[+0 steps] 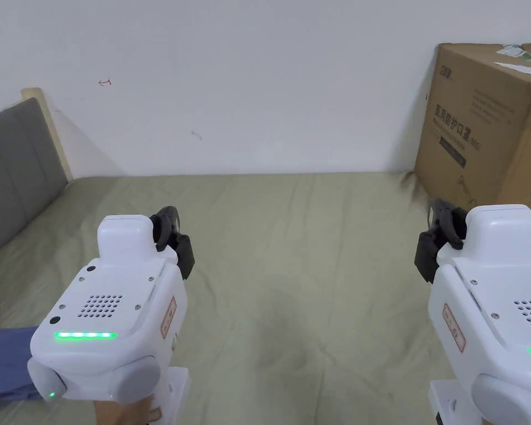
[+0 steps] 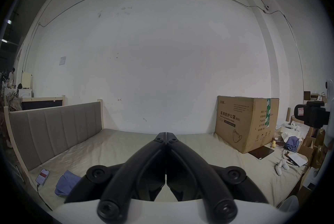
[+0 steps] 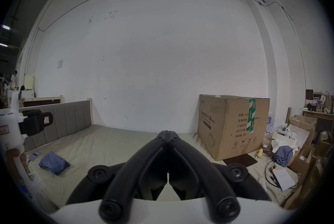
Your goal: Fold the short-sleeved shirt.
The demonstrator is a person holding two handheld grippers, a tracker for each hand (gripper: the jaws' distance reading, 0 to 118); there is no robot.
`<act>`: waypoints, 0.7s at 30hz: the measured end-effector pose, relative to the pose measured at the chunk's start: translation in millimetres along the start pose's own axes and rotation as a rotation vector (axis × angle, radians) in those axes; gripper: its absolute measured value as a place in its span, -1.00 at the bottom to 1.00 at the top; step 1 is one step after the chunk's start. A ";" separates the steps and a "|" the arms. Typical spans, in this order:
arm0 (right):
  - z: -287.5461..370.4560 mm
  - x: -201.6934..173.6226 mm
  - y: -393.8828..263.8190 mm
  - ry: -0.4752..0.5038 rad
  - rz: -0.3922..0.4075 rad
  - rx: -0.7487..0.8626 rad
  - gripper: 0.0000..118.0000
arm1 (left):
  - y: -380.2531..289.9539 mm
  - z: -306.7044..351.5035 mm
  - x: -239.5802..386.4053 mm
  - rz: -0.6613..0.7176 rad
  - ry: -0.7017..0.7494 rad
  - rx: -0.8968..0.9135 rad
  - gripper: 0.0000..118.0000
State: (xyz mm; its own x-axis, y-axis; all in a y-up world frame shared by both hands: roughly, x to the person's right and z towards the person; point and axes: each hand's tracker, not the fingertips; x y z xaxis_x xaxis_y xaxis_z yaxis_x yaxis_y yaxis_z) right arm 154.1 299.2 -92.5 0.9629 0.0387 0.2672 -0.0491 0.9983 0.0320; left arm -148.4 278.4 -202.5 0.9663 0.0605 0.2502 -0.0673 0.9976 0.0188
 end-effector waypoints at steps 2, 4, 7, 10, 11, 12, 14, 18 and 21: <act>2.6 -1.5 2.7 0.001 -0.002 -0.001 -1.00 | -0.3 -0.6 0.4 -0.009 -0.001 -0.001 -1.00; 1.9 -2.7 2.4 0.004 -0.004 -0.003 -1.00 | 0.0 -0.2 0.4 -0.012 -0.002 0.000 -1.00; 2.8 -4.6 3.7 0.010 -0.003 -0.007 -1.00 | -0.1 0.2 0.3 -0.010 0.000 0.002 -1.00; 0.8 -3.5 2.3 0.014 0.000 -0.006 -1.00 | -0.8 -0.2 -0.1 -0.016 0.002 0.002 -1.00; 0.5 -4.1 2.3 0.015 0.001 -0.006 -1.00 | -1.1 -0.6 -0.2 -0.019 0.003 0.000 -1.00; 0.2 -4.8 2.2 0.018 0.002 -0.006 -1.00 | -1.0 -0.1 -1.1 -0.021 0.005 -0.001 -1.00; -1.3 -4.6 0.8 0.019 0.008 -0.007 -1.00 | -1.2 -0.1 -1.6 -0.020 0.005 -0.001 -1.00; -1.8 -4.8 0.1 0.024 0.006 -0.007 -1.00 | -0.3 0.7 -2.4 -0.021 0.008 -0.001 -1.00; -2.0 -5.2 -0.3 0.025 0.007 -0.007 -1.00 | 0.3 1.0 -3.7 -0.019 0.006 0.000 -1.00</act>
State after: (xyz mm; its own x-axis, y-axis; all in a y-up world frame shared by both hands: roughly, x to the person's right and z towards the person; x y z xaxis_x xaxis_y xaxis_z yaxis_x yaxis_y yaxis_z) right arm 149.7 298.8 -95.9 0.9689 0.0464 0.2432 -0.0537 0.9983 0.0237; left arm -152.3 278.4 -202.5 0.9690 0.0420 0.2436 -0.0492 0.9985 0.0237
